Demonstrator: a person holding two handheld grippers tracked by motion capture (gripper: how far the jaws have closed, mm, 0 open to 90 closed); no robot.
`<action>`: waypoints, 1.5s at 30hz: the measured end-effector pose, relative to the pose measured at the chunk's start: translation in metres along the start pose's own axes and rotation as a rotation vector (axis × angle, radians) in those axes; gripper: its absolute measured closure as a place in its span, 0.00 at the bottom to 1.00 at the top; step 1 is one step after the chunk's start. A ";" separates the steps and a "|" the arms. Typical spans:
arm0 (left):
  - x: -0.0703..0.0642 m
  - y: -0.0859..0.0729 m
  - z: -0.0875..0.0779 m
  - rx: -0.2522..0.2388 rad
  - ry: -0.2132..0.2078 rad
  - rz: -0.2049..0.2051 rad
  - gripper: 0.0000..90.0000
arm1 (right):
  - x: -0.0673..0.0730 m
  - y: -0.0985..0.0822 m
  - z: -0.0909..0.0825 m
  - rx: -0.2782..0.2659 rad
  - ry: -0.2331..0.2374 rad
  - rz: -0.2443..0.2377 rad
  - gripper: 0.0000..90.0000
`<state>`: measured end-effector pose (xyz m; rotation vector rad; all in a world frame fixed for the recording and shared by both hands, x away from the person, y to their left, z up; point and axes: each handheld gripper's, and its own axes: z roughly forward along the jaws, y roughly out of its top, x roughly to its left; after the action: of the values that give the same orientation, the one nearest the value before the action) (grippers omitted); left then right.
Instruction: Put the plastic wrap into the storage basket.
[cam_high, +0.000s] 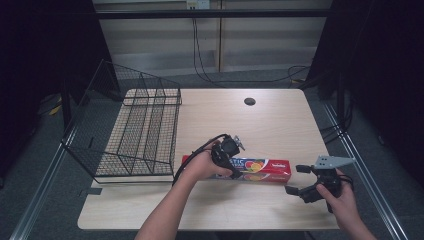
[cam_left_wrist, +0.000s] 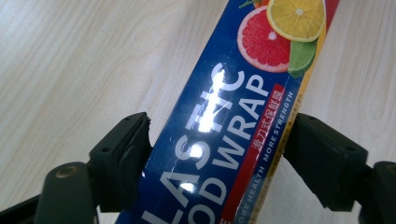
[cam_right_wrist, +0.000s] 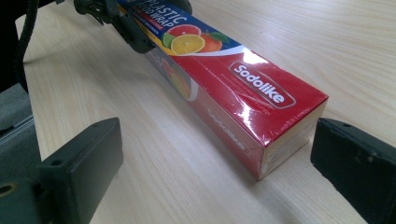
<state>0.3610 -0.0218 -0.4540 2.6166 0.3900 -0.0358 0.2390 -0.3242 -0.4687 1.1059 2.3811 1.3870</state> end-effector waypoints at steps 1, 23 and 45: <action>-0.001 0.001 -0.001 0.019 -0.001 -0.007 0.28 | 0.000 0.000 0.000 -0.001 -0.002 0.002 0.03; 0.002 0.003 -0.005 0.093 0.036 -0.130 0.46 | -0.002 0.000 -0.001 -0.013 0.001 0.015 0.03; 0.018 0.023 -0.089 0.060 0.078 -0.408 0.50 | -0.003 0.000 -0.003 -0.028 0.002 0.022 0.03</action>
<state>0.3808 0.0056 -0.3670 2.5580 0.9566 -0.0823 0.2396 -0.3282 -0.4674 1.1270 2.3509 1.4239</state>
